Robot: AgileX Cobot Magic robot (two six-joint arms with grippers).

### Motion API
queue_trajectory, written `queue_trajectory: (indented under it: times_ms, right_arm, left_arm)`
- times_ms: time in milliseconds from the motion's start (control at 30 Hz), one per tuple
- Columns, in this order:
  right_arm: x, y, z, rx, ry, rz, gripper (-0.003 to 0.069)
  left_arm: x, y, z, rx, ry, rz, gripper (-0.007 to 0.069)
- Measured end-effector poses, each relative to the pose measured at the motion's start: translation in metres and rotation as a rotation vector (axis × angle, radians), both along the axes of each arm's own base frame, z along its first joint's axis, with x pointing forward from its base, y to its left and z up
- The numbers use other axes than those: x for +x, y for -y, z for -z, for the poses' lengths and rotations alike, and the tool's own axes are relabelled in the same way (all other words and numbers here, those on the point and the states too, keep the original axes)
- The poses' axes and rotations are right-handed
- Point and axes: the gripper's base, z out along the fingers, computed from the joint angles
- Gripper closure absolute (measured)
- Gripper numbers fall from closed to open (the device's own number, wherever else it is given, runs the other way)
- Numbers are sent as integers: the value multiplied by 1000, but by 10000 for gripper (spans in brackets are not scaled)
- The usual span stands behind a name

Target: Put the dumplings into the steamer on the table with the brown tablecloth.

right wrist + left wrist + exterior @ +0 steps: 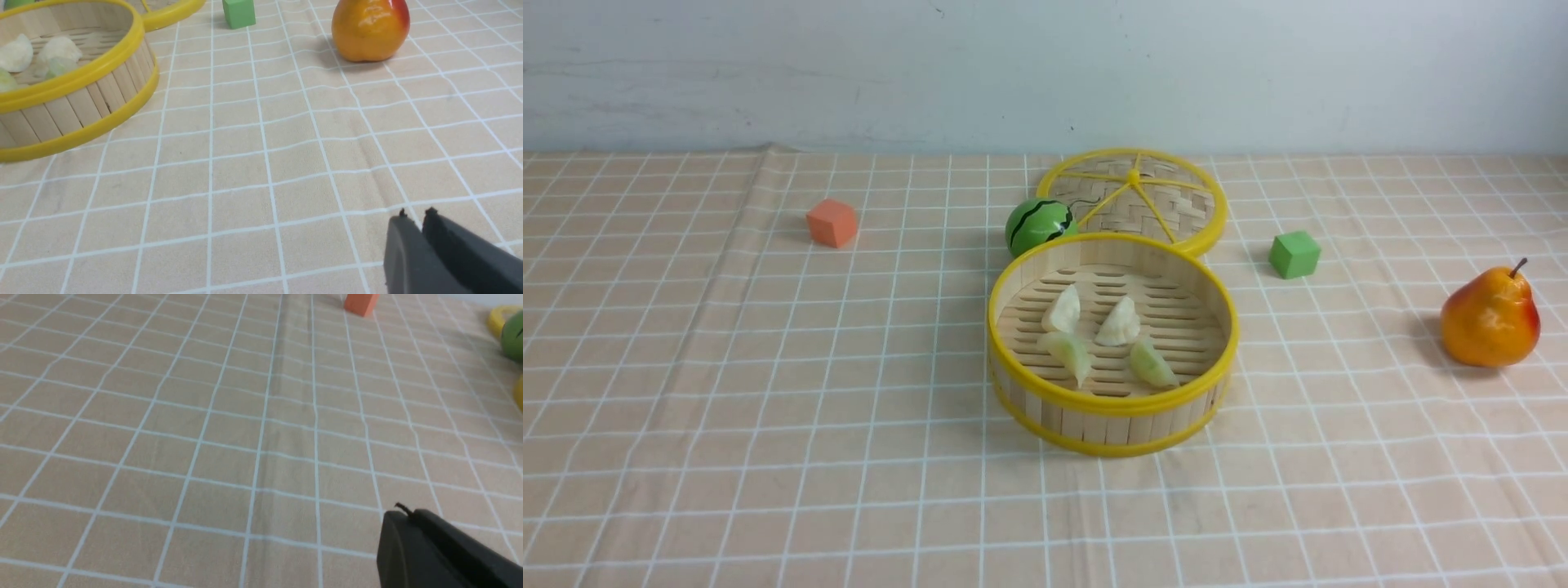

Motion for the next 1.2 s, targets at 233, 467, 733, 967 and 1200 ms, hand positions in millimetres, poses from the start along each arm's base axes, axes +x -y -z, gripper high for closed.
queue_trajectory:
  times_ms: [233, 467, 733, 967, 1200]
  right_arm:
    - [0, 0, 0, 0, 0, 0, 586]
    - [0, 0, 0, 0, 0, 0, 574]
    - [0, 0, 0, 0, 0, 0, 563]
    - [0, 0, 0, 0, 0, 0, 552]
    - [0, 0, 0, 0, 0, 0, 540]
  left_arm:
    - [0, 0, 0, 23, -4, 7, 638]
    - [0, 0, 1, 24, -5, 7, 638]
    - [0, 0, 1, 24, -5, 7, 638]
    - [0, 0, 1, 24, -5, 7, 638]
    - [0, 0, 1, 24, -5, 7, 638]
